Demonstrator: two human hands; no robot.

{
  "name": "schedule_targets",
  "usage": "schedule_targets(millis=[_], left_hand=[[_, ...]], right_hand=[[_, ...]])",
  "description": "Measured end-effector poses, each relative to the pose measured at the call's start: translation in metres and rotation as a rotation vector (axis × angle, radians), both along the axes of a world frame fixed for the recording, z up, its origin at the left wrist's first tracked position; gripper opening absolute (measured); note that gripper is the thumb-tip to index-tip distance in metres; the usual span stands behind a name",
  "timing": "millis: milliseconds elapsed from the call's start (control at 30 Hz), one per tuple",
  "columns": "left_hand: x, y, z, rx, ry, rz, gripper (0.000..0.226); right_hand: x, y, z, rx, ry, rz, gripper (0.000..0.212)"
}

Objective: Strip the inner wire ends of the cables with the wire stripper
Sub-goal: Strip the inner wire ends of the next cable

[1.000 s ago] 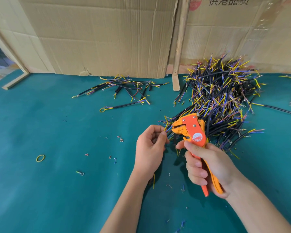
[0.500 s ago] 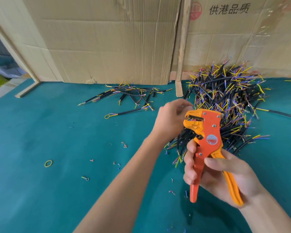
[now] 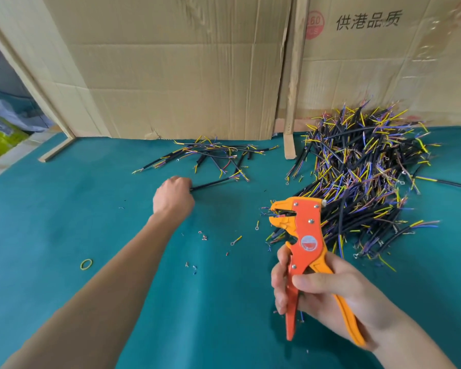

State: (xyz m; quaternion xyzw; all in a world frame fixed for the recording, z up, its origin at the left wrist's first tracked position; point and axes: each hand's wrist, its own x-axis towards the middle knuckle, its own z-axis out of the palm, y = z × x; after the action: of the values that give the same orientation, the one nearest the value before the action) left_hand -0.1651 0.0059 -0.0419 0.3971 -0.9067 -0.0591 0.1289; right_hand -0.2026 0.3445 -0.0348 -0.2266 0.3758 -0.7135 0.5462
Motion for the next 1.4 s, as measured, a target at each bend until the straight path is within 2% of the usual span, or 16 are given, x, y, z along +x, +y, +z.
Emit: schedule_targets(millis=[133,333,433,533,667,767,833,967,1067,1167,1300,1400], left_hand=[[0.014,0.0,0.0,0.051,0.092,0.017,0.037],[0.043,0.032,0.0,0.129,0.292,-0.025,0.025],[0.065,0.058,0.002,0.25,0.416,-0.012,0.018],[0.092,0.088,0.001,0.365,0.492,0.003,0.022],[0.127,0.126,-0.003,0.537,0.471,-0.031,0.015],[0.139,0.138,0.002,0.483,0.321,-0.108,0.013],[0.134,0.137,0.007,0.407,0.317,-0.102,0.019],[0.087,0.13,0.006,0.349,0.253,-0.055,0.013],[0.042,0.126,-0.004,0.388,0.207,-0.016,0.025],[0.015,0.128,-0.01,0.37,0.228,0.051,0.015],[0.007,0.134,-0.008,0.298,0.256,0.076,0.013],[0.006,0.141,-0.006,0.349,0.407,0.057,0.008]], right_hand=[[0.0,-0.001,-0.001,0.009,0.0,0.02,0.049],[0.001,-0.003,-0.003,0.018,-0.01,0.007,0.053],[0.001,-0.004,-0.004,0.025,-0.008,0.012,0.05],[0.002,-0.005,-0.006,0.044,-0.002,0.015,0.048],[0.004,-0.006,-0.007,0.067,0.0,0.021,0.042],[0.005,-0.006,-0.008,0.091,0.012,0.017,0.039],[0.006,-0.006,-0.007,0.105,0.02,0.013,0.038],[0.005,-0.007,-0.008,0.118,-0.006,0.01,0.042],[0.005,-0.008,-0.009,0.127,-0.049,0.006,0.045],[0.004,-0.009,-0.01,0.121,-0.066,0.005,0.041],[0.003,-0.01,-0.01,0.122,-0.055,0.007,0.042],[0.003,-0.01,-0.01,0.122,-0.053,-0.003,0.044]])
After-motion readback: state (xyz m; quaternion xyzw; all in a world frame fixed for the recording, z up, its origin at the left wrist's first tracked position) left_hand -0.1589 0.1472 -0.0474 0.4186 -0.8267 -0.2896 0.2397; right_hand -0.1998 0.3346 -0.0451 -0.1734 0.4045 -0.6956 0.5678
